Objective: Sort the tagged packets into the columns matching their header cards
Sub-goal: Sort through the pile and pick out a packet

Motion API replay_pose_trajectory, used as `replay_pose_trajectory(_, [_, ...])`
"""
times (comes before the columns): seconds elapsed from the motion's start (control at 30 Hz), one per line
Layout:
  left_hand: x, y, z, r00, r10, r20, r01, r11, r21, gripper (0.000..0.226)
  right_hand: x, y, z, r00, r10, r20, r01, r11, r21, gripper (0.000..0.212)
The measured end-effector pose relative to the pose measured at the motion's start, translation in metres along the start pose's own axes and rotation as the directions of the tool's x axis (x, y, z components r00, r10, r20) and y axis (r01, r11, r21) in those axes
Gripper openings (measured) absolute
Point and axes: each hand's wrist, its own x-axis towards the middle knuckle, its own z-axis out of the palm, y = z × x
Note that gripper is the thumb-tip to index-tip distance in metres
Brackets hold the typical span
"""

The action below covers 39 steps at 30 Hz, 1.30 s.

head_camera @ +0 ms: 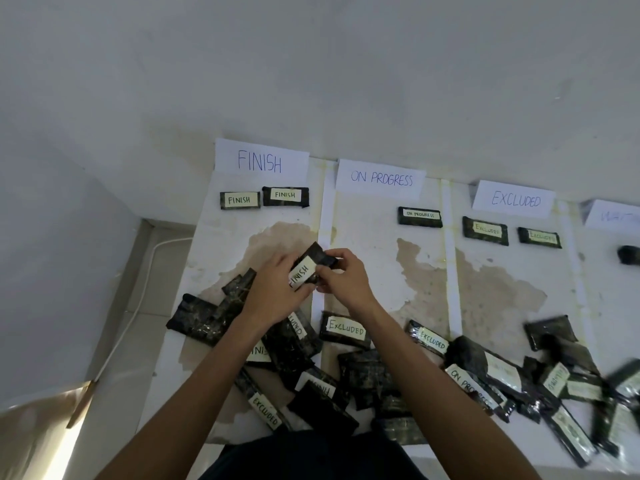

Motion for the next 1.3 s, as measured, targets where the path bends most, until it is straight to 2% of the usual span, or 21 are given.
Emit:
replay_pose_trajectory(0.07, [0.006, -0.008, -0.001, 0.996, 0.086, -0.001, -0.084, 0.982, 0.171, 0.062, 0.005, -0.004, 0.008, 0.998, 0.055, -0.011, -0.053, 0.993, 0.108, 0.022])
replay_pose_trajectory(0.17, [0.025, -0.015, -0.01, 0.995, 0.096, 0.008, -0.095, 0.966, 0.239, 0.065, 0.017, -0.005, 0.021, 0.996, 0.081, -0.022, -0.077, 0.984, 0.158, 0.027])
replay_pose_trajectory(0.33, [0.081, -0.035, -0.028, 0.984, 0.128, 0.123, -0.167, 0.904, 0.394, 0.066, 0.037, -0.001, 0.023, 0.992, 0.12, -0.028, -0.122, 0.992, -0.046, 0.043])
replay_pose_trajectory(0.4, [0.104, -0.042, -0.03, 0.977, 0.129, 0.17, -0.192, 0.881, 0.432, 0.065, 0.04, 0.003, 0.019, 0.99, 0.138, -0.013, -0.138, 0.986, -0.096, 0.039])
replay_pose_trajectory(0.63, [0.142, -0.055, -0.019, 0.955, 0.147, 0.256, -0.252, 0.86, 0.444, 0.067, 0.036, 0.026, 0.015, 0.992, 0.122, 0.03, -0.111, 0.963, -0.245, 0.026])
replay_pose_trajectory(0.77, [0.141, -0.06, -0.017, 0.949, 0.159, 0.273, -0.268, 0.862, 0.431, 0.067, 0.026, 0.034, 0.02, 0.989, 0.062, 0.134, 0.001, 0.906, -0.422, 0.022])
replay_pose_trajectory(0.9, [0.122, -0.061, -0.019, 0.965, 0.168, 0.204, -0.236, 0.893, 0.383, 0.057, 0.005, 0.046, 0.031, 0.941, 0.068, 0.333, 0.184, 0.721, -0.668, 0.05])
replay_pose_trajectory(1.03, [0.062, -0.068, -0.01, 0.985, 0.143, 0.101, -0.164, 0.955, 0.246, 0.043, -0.015, 0.06, 0.043, 0.932, 0.075, 0.354, 0.246, 0.584, -0.773, 0.074])
replay_pose_trajectory(1.07, [0.045, -0.072, -0.007, 0.986, 0.136, 0.096, -0.156, 0.957, 0.243, 0.041, -0.018, 0.062, 0.045, 0.938, 0.058, 0.342, 0.248, 0.577, -0.778, 0.073])
replay_pose_trajectory(1.2, [-0.003, -0.087, 0.001, 0.99, 0.118, 0.081, -0.138, 0.937, 0.321, 0.042, -0.019, 0.066, 0.046, 0.96, -0.008, 0.281, 0.21, 0.684, -0.699, 0.047])
replay_pose_trajectory(1.3, [-0.015, -0.089, 0.002, 0.995, 0.071, 0.069, -0.092, 0.927, 0.364, 0.044, -0.02, 0.072, 0.049, 0.967, -0.058, 0.248, 0.225, 0.649, -0.727, 0.057])
